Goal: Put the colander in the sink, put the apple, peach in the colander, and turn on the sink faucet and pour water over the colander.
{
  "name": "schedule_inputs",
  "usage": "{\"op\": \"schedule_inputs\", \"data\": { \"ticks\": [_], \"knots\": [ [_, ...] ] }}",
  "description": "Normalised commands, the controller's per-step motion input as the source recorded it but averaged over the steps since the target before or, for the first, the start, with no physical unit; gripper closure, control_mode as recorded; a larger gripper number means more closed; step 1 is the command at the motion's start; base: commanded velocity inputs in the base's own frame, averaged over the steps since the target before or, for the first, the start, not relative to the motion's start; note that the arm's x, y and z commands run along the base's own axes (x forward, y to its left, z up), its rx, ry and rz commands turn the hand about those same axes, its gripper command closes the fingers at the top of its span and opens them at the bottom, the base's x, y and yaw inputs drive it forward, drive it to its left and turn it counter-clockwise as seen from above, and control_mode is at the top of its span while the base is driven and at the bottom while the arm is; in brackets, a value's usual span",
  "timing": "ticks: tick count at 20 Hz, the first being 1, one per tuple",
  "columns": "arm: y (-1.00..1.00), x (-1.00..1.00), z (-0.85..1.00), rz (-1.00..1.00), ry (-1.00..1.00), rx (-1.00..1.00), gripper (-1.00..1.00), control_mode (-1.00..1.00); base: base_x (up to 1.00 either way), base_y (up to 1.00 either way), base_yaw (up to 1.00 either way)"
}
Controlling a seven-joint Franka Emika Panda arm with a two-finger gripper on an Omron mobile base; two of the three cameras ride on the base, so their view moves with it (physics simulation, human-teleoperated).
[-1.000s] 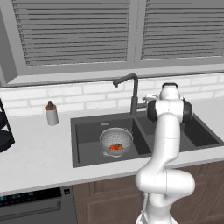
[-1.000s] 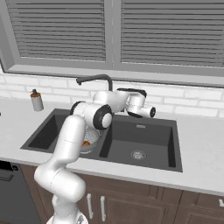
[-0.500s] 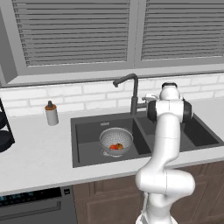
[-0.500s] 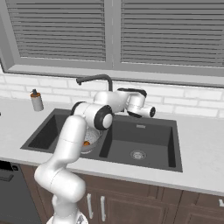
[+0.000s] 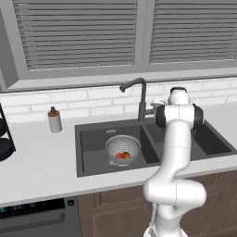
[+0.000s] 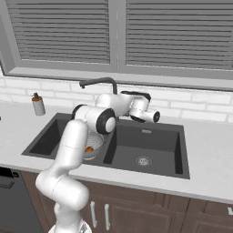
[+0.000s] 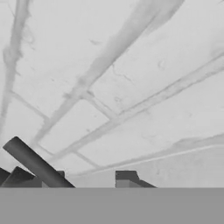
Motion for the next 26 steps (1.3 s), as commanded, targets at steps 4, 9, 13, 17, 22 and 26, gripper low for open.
{"op": "schedule_inputs", "data": {
  "ticks": [4, 9, 13, 17, 22, 26],
  "knots": [
    [-0.62, 0.0, 0.0, -0.14, 0.0, 0.0, 1.0, -1.0, 0.0, 0.0, 0.0],
    [-0.72, 0.0, 0.0, -0.15, 0.0, 0.0, 1.0, -1.0, 0.0, 0.0, 0.0],
    [-0.85, 0.0, 0.0, -0.15, 0.0, 0.0, 1.0, -1.0, 0.0, 0.0, 0.0],
    [-0.97, 0.0, 0.0, -0.15, 0.03, 0.0, 1.0, -1.0, 0.0, 0.0, 0.0],
    [-1.0, 0.0, 0.0, -0.15, 0.05, 0.0, 1.0, -1.0, 0.0, 0.0, 0.0],
    [-1.0, 0.0, 0.0, -0.14, 0.06, 0.0, 1.0, -1.0, 0.0, 0.0, 0.0]
  ]
}}
